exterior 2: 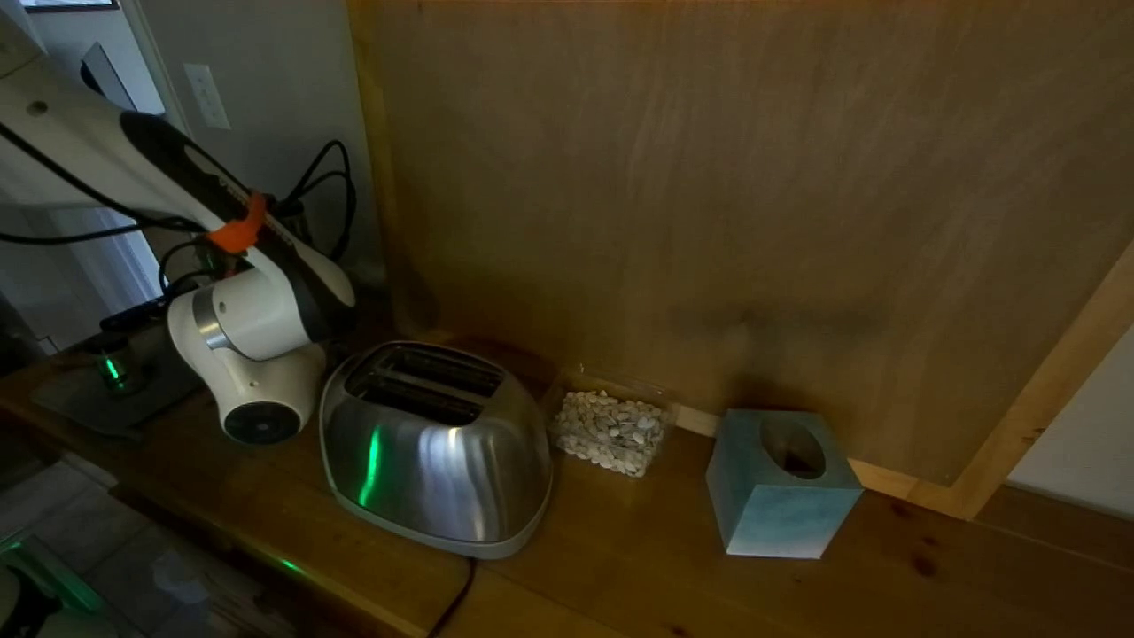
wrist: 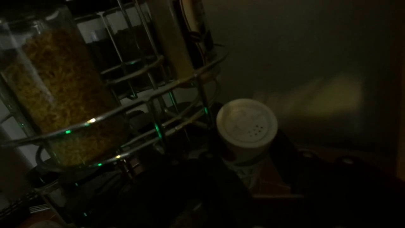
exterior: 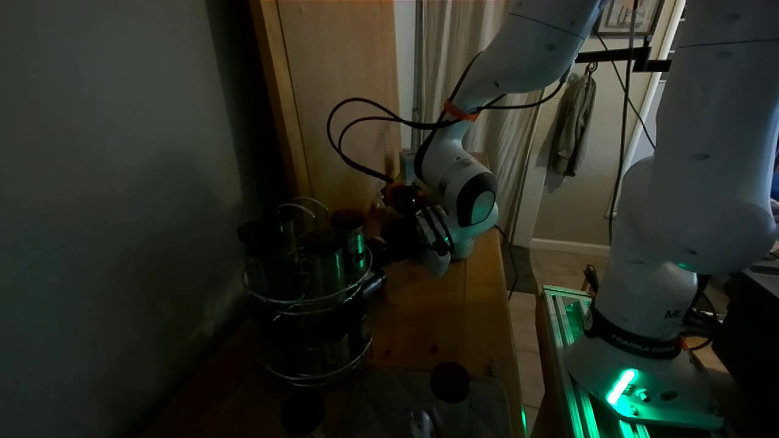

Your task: Remove the white container from the bottom right of the seasoning rack and put it on the top of the seasoning rack

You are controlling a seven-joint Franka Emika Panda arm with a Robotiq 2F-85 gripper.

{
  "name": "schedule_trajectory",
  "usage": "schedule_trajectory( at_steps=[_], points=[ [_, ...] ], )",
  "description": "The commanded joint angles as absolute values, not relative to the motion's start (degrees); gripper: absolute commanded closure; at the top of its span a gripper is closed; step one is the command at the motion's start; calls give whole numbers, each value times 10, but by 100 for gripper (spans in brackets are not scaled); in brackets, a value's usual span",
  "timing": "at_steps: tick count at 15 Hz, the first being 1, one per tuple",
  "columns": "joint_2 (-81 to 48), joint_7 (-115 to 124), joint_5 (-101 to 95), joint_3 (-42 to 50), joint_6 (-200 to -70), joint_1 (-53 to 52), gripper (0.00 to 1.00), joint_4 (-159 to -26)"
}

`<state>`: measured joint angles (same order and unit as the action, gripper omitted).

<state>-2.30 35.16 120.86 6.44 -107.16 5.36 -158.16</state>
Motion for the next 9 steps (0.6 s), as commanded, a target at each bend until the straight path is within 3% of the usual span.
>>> schedule_trajectory(
  at_steps=[1,9],
  points=[
    [-24,360,1243,67,-1070,61,81,-1581],
    [-17,350,1267,66,-1068,60,81,-1583]
  ],
)
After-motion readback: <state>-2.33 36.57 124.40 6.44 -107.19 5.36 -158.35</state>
